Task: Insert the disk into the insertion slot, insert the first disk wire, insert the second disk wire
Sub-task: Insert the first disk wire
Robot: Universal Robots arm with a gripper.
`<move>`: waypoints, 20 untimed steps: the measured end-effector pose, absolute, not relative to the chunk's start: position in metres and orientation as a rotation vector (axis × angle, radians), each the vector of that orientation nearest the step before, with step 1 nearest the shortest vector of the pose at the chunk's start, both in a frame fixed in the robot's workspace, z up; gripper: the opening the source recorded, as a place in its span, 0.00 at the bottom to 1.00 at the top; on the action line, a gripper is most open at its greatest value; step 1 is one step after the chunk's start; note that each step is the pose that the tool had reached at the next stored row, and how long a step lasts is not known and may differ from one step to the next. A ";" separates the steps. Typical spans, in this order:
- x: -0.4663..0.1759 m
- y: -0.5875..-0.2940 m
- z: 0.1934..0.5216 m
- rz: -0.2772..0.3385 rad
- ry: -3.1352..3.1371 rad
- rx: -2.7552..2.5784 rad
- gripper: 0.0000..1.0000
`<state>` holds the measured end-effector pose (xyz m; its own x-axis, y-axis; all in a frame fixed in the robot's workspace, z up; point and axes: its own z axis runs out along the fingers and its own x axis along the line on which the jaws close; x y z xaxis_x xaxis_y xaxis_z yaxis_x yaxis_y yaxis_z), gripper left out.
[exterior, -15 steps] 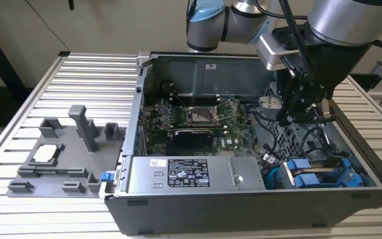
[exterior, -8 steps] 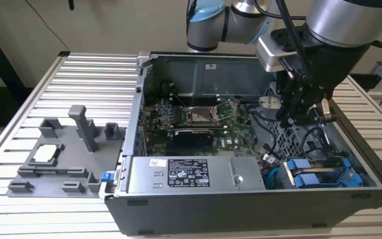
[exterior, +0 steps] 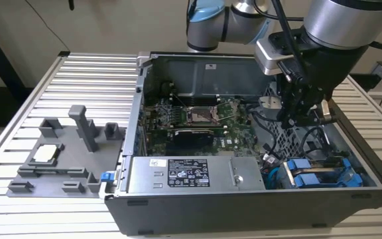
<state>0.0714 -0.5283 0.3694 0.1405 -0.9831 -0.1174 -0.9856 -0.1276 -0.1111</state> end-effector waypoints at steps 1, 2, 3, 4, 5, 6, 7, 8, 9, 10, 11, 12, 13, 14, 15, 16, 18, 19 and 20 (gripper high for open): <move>0.070 -0.528 0.369 0.023 1.960 -2.244 0.26; 0.069 -0.528 0.369 0.023 1.960 -2.244 0.26; 0.068 -0.528 0.369 0.023 1.959 -2.244 0.26; 0.067 -0.528 0.369 0.022 1.959 -2.244 0.26; 0.067 -0.528 0.369 0.022 1.959 -2.244 0.26; 0.067 -0.528 0.369 0.022 1.959 -2.244 0.26; 0.067 -0.528 0.369 0.022 1.959 -2.244 0.26; 0.067 -0.528 0.369 0.022 1.959 -2.244 0.26; 0.067 -0.528 0.369 0.022 1.959 -2.244 0.26; 0.067 -0.528 0.369 0.022 1.959 -2.244 0.26; 0.067 -0.528 0.369 0.022 1.959 -2.244 0.26; 0.067 -0.528 0.369 0.022 1.959 -2.244 0.26; 0.067 -0.528 0.369 0.022 1.959 -2.244 0.26; 0.067 -0.528 0.369 0.022 1.959 -2.244 0.26; 0.067 -0.528 0.369 0.022 1.959 -2.244 0.26; 0.067 -0.528 0.369 0.022 1.959 -2.244 0.24; 0.067 -0.528 0.369 0.022 1.959 -2.244 0.24; 0.067 -0.528 0.369 0.022 1.959 -2.244 0.16; 0.067 -0.528 0.369 0.022 1.959 -2.244 0.16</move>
